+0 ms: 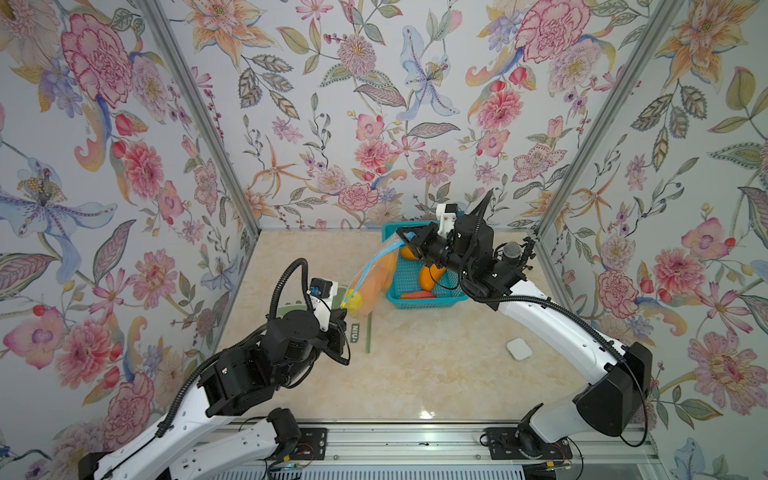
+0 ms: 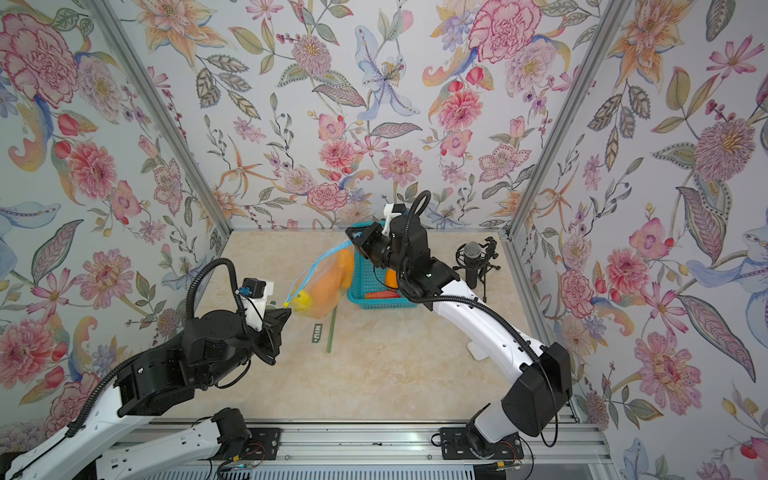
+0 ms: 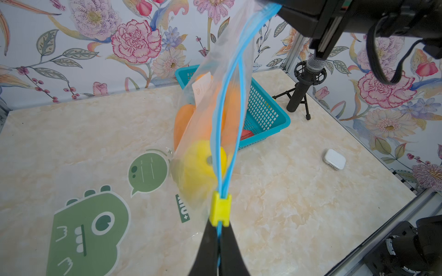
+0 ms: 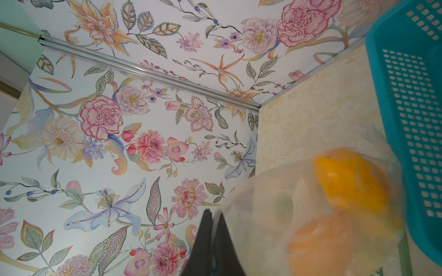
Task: Place the mango in a zip-top bag and seal the zipper
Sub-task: Pick up the zipper food storage bag at the center of the board.
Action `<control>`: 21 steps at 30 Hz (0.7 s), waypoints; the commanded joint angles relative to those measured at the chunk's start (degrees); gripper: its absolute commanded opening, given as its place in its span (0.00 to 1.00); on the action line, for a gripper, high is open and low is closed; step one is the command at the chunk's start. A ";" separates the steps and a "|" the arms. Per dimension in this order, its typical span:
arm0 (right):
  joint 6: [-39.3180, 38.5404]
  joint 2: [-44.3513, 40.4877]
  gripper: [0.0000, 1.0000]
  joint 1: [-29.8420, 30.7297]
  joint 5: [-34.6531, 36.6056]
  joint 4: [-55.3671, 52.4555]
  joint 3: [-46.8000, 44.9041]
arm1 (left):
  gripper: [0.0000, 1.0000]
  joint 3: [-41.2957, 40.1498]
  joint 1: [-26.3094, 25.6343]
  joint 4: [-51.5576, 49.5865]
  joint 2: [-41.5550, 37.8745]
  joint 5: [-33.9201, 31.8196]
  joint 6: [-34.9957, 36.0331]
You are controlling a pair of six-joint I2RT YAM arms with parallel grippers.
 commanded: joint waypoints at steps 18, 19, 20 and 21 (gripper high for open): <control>-21.81 -20.35 0.45 -12.56 -21.43 -22.64 -17.42 | 0.00 6.78 -0.18 3.51 10.68 14.68 19.69; -26.14 -20.14 0.50 -12.99 -21.23 -24.95 -16.03 | 0.00 7.11 0.03 3.37 11.40 16.01 20.22; -30.16 -19.97 0.52 -13.10 -19.85 -28.00 -14.21 | 0.00 7.26 0.20 3.32 11.93 17.05 20.61; -34.77 -19.77 0.52 -13.02 -17.46 -31.46 -11.57 | 0.00 7.52 0.29 3.12 12.66 17.92 21.11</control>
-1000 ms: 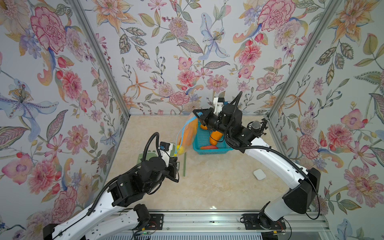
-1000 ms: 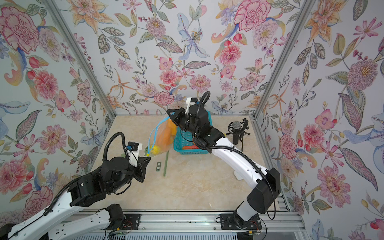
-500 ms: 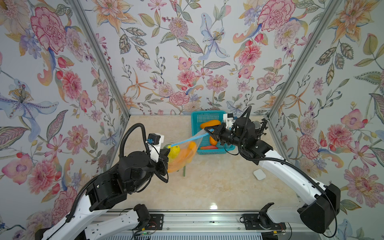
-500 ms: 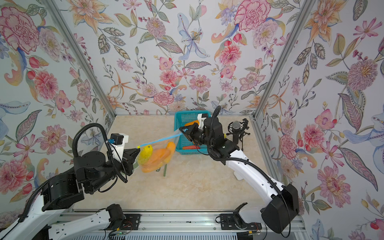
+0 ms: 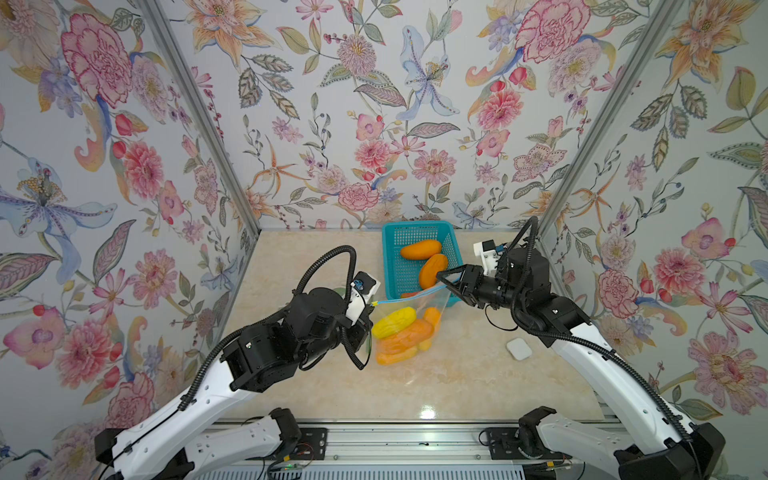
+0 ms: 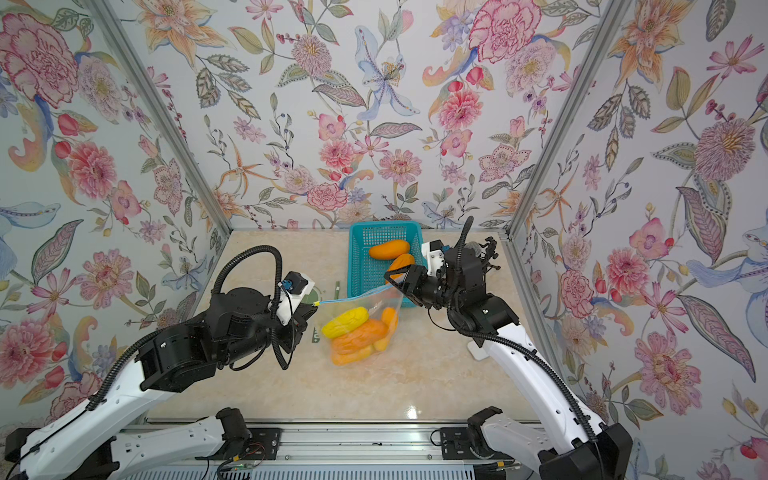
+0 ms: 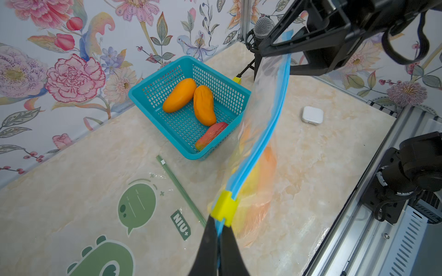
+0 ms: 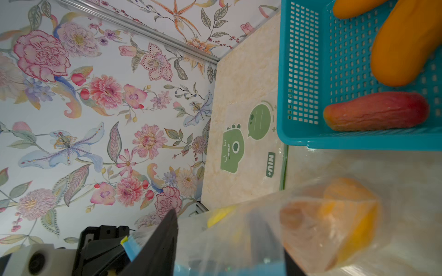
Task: Place the mango in a zip-top bag and seal the zipper
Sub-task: Pick up the zipper food storage bag at the center of the board, then zip the zipper on the zipper food storage bag.
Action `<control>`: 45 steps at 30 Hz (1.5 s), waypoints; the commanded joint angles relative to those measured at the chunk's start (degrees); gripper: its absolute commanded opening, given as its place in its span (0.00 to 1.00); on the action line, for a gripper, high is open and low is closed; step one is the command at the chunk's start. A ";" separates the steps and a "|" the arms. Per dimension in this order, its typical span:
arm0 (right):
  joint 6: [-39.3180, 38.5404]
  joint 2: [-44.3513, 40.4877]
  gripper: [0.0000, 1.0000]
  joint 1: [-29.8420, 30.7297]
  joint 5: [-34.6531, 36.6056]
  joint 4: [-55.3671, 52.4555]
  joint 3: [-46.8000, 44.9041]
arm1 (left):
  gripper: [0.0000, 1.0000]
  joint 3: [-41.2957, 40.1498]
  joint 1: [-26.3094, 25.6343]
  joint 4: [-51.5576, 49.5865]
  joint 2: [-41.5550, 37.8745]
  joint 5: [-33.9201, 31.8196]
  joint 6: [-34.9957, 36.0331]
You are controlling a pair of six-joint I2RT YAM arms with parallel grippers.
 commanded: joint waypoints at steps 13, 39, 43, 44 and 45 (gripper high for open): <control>-52.72 -3.51 0.51 1.75 6.47 -14.58 13.04 | 0.00 3.50 6.71 -0.13 3.86 11.23 8.70; -79.98 13.74 0.35 25.76 0.47 -10.53 22.96 | 0.00 8.29 9.65 -8.08 6.67 18.80 11.51; -80.41 14.42 0.35 26.27 1.73 -10.47 22.37 | 0.00 8.10 9.91 -7.68 6.33 18.70 11.48; -80.41 14.55 0.35 26.31 1.80 -10.50 22.36 | 0.00 7.94 9.96 -7.55 6.24 18.66 11.49; -80.20 14.70 0.34 26.36 1.86 -10.33 22.36 | 0.00 7.75 10.10 -7.55 6.17 18.75 11.48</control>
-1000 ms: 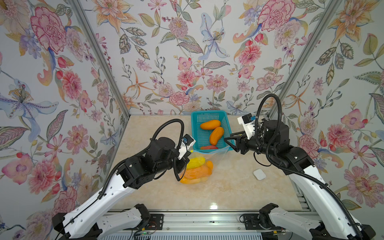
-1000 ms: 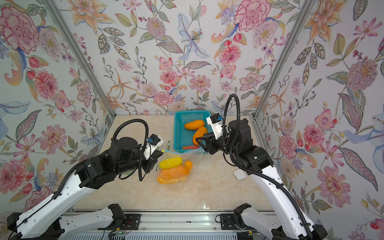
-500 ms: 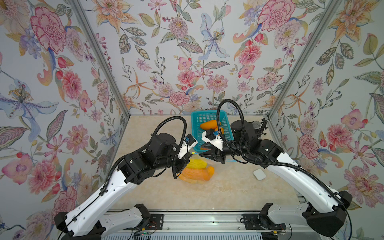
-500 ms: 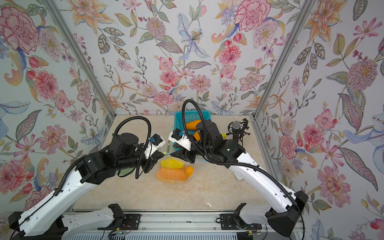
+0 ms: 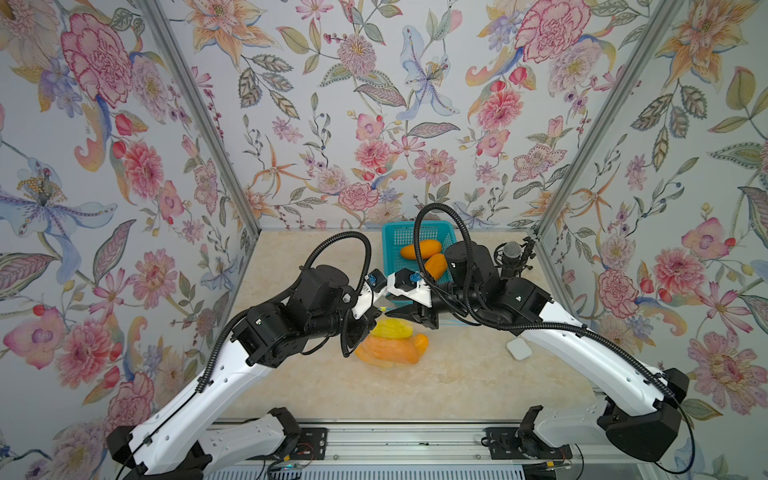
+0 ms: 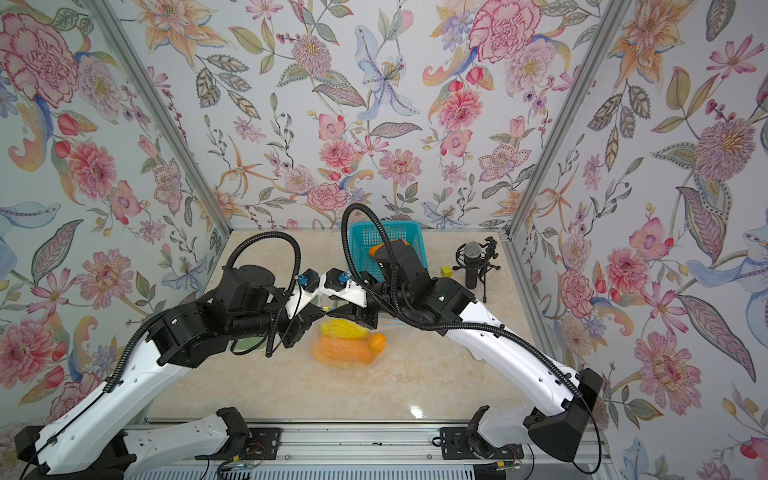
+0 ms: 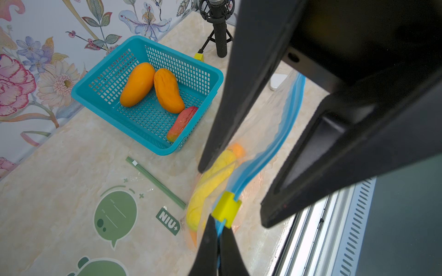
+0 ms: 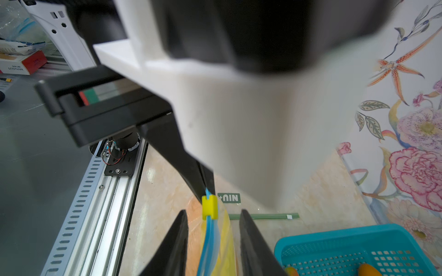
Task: Place the mango in a zip-top bag and seal the zipper
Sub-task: Zip the zipper on the zipper food storage bag.
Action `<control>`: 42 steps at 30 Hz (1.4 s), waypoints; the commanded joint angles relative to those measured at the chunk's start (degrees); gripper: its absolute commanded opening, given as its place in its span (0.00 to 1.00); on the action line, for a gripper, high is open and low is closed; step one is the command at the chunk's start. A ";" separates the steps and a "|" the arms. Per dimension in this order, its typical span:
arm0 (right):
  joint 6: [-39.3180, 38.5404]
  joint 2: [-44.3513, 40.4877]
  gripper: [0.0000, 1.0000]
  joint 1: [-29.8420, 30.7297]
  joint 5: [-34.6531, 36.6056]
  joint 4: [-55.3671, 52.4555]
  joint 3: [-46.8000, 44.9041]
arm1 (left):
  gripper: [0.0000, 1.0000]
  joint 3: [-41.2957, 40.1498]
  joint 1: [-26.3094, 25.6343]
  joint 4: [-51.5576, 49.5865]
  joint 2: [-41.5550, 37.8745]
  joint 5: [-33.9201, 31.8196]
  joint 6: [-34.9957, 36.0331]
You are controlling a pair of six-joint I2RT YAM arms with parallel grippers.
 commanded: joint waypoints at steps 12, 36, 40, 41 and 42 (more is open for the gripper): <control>0.77 -0.25 0.42 0.72 0.11 6.46 -4.94 | 0.00 -0.85 3.02 2.46 -2.94 1.66 0.64; 4.66 -4.37 0.23 1.67 1.58 20.71 -12.12 | 0.00 -2.28 5.20 3.77 -3.95 7.55 1.54; 4.35 -4.15 0.25 2.01 0.47 20.52 -11.52 | 0.00 -2.16 5.12 3.59 -3.86 7.25 1.51; 4.23 -4.19 0.26 2.17 0.45 20.46 -11.41 | 0.00 -2.02 5.17 3.51 -3.82 7.20 1.51; 4.15 -4.11 0.26 2.28 0.58 20.39 -11.31 | 0.00 -2.03 5.17 3.43 -3.71 7.16 1.47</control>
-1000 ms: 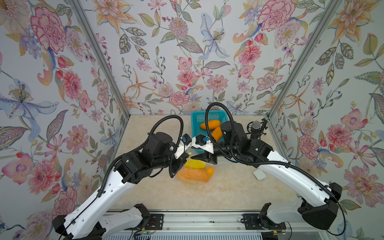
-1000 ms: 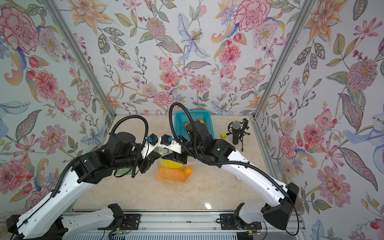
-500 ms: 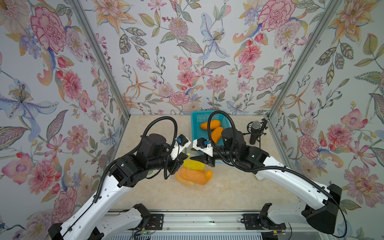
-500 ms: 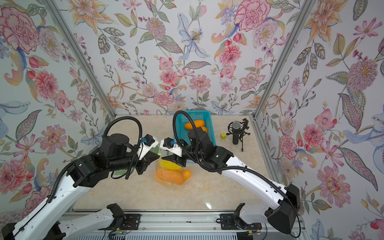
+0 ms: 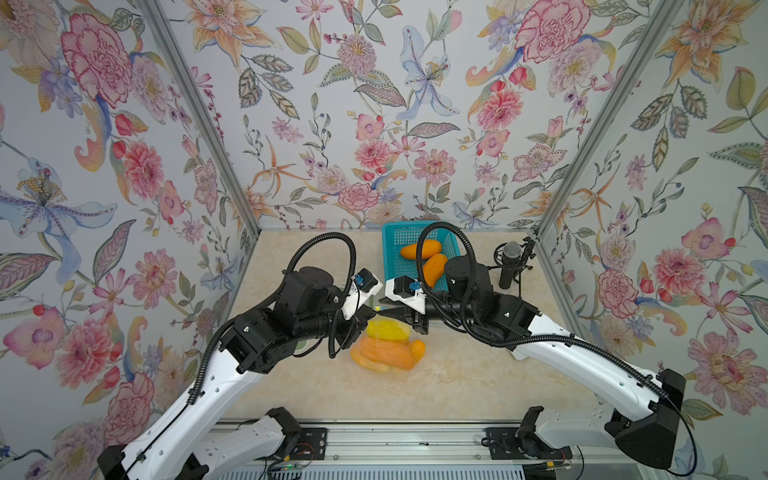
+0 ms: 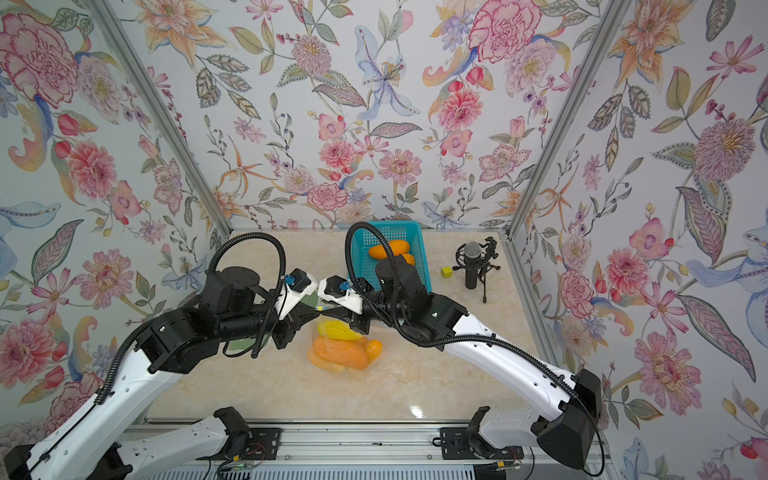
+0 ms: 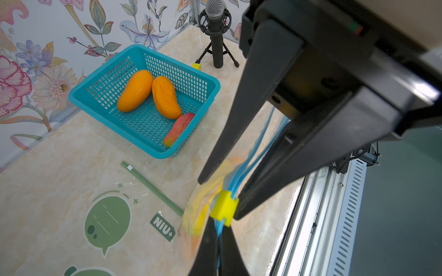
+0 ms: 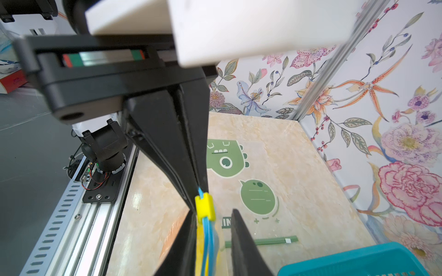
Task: Place the mango in a zip-top bag and seal the zipper
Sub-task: Zip the zipper on the zipper food storage bag.
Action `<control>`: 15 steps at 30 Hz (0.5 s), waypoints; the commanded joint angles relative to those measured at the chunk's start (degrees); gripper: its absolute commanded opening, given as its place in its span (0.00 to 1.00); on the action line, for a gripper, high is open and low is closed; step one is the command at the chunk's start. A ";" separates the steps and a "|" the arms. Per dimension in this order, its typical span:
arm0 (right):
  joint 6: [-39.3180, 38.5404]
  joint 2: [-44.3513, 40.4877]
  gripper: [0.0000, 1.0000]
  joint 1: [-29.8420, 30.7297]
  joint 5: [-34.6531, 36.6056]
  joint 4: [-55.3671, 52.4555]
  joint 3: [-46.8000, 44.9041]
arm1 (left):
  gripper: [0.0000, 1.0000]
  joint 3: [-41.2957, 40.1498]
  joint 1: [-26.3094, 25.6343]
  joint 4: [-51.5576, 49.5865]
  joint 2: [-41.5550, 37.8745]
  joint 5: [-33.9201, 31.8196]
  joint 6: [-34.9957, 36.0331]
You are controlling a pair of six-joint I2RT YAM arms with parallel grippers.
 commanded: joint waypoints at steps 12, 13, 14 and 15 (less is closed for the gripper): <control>-1.41 -0.69 0.09 1.02 -1.45 -0.07 2.11 | 0.00 1.81 0.41 0.55 0.36 0.95 1.10; -1.49 -0.62 0.06 1.03 -1.44 -0.26 2.20 | 0.00 1.89 0.46 0.55 0.43 0.83 1.06; -1.66 -0.54 0.04 1.14 -1.36 -0.55 2.23 | 0.00 1.81 0.47 0.56 0.42 0.73 1.01; -1.79 -0.50 0.02 1.08 -1.15 -0.82 2.34 | 0.00 1.87 0.45 0.57 0.37 0.49 1.01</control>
